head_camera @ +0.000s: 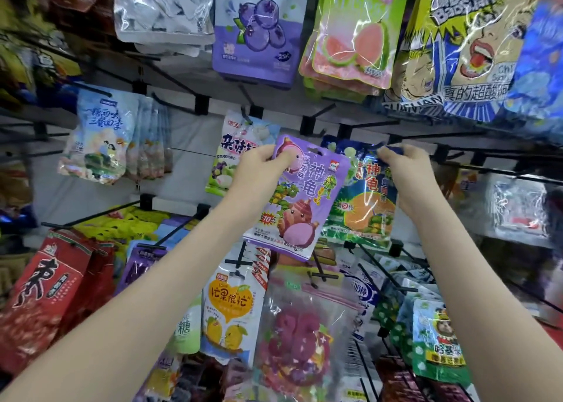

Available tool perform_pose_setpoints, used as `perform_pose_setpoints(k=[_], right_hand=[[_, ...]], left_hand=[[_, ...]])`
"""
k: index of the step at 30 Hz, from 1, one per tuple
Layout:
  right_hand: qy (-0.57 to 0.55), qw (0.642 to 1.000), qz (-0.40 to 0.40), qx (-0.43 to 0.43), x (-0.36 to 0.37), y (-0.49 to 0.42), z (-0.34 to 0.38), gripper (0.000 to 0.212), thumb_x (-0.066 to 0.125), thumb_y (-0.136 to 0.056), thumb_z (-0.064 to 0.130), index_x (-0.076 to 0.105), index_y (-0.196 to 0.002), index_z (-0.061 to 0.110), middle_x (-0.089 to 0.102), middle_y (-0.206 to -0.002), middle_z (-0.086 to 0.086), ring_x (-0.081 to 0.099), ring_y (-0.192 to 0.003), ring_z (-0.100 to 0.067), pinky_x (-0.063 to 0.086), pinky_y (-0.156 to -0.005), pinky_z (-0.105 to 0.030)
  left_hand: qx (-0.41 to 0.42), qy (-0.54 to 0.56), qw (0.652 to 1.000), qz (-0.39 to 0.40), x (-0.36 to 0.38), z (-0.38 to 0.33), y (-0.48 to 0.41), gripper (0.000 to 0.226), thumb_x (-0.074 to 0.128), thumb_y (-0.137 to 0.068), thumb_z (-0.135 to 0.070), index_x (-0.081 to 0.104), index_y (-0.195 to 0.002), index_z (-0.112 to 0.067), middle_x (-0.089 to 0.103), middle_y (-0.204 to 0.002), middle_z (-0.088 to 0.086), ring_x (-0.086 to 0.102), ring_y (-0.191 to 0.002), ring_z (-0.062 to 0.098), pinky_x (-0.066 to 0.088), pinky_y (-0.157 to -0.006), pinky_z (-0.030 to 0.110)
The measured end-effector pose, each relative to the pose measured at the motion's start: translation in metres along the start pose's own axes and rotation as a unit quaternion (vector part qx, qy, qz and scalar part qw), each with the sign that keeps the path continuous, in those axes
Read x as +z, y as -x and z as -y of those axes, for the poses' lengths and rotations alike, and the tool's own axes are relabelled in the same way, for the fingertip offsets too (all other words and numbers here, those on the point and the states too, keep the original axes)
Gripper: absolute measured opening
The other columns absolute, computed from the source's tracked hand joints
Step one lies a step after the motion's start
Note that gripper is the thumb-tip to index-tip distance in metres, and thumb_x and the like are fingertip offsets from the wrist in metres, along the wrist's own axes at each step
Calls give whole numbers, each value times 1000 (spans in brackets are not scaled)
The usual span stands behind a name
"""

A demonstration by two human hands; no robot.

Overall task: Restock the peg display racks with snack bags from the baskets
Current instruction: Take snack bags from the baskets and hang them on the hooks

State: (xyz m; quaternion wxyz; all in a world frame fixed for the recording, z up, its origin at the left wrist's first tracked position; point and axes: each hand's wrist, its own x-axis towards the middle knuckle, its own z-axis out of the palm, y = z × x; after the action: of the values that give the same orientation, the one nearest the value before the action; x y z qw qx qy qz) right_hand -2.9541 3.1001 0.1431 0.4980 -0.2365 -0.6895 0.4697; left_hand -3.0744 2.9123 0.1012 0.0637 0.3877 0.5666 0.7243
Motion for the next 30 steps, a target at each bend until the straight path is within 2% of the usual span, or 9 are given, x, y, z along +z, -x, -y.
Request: perform_pose_setpoints(k=[4,6,8,11,13,17,20,25,30], right_hand=[[48,998,-42,21,17,-27,-16,36,68,-88,22,58,-114,-1,65,-101,-12,62,-84,-24,51,-78,-40],[143,986,-84,-2,20,-30,-22,45,71,-85,27,54,-117,0,62,-106,-13,59,-93,-25,47,-80,-36],[196,970,-127,-63,18,-22,-23,43,71,-84,27,51,-113,2,59,-108,-14,57,-99,-28,46,-84,-36],[83,984,-98,-124,15,12,-13,14,56,-93,24,51,-98,12,56,-86,-3,52,-77,-17,43,-71,-32],[-40,994,-15,-104,13,39,-3,16,48,-98,25,51,-87,13,58,-72,-4,51,-60,-15,43,-58,-29],[-70,984,112,-117,8,63,6,17,58,-94,25,59,-82,13,64,-74,-1,59,-65,-11,47,-61,-21],[-74,985,85,-130,0,61,10,12,61,-92,11,60,-80,15,65,-67,5,62,-65,-10,50,-60,-23],[-74,989,25,-128,-11,48,12,11,64,-89,16,63,-78,18,63,-69,2,60,-68,-15,49,-68,-33],[-30,995,-7,-99,-11,28,9,14,63,-90,14,62,-76,18,62,-69,1,59,-68,-16,49,-70,-36]], left_hand=[[-11,-1,1000,-12,4,0,0,23,58,-92,-25,65,-74,-13,61,-73,2,56,-76,25,46,-74,41],[-4,2,1000,-16,4,2,-1,23,58,-92,-23,67,-86,-3,66,-80,3,60,-84,28,49,-83,44],[3,3,1000,-19,3,5,0,24,58,-92,-23,66,-87,-1,62,-81,6,56,-79,23,46,-78,40],[5,8,1000,-5,6,9,-2,23,59,-90,-28,64,-74,-12,59,-82,12,55,-78,27,45,-75,42],[6,17,1000,4,13,9,-2,27,59,-89,-32,62,-76,-8,60,-84,18,57,-78,33,48,-74,47],[17,47,999,22,36,2,0,22,56,-95,-22,67,-86,-6,71,-93,17,67,-89,33,53,-82,47],[11,74,997,36,57,-2,1,18,56,-95,-19,66,-90,-5,71,-96,18,70,-88,31,54,-82,49],[36,17,999,34,79,-9,-12,39,57,-87,-41,62,-83,-2,62,-82,25,56,-70,21,50,-70,47],[38,-29,999,3,92,-3,-30,39,55,-93,-34,53,-71,-2,45,-62,6,41,-61,16,30,-59,30]])
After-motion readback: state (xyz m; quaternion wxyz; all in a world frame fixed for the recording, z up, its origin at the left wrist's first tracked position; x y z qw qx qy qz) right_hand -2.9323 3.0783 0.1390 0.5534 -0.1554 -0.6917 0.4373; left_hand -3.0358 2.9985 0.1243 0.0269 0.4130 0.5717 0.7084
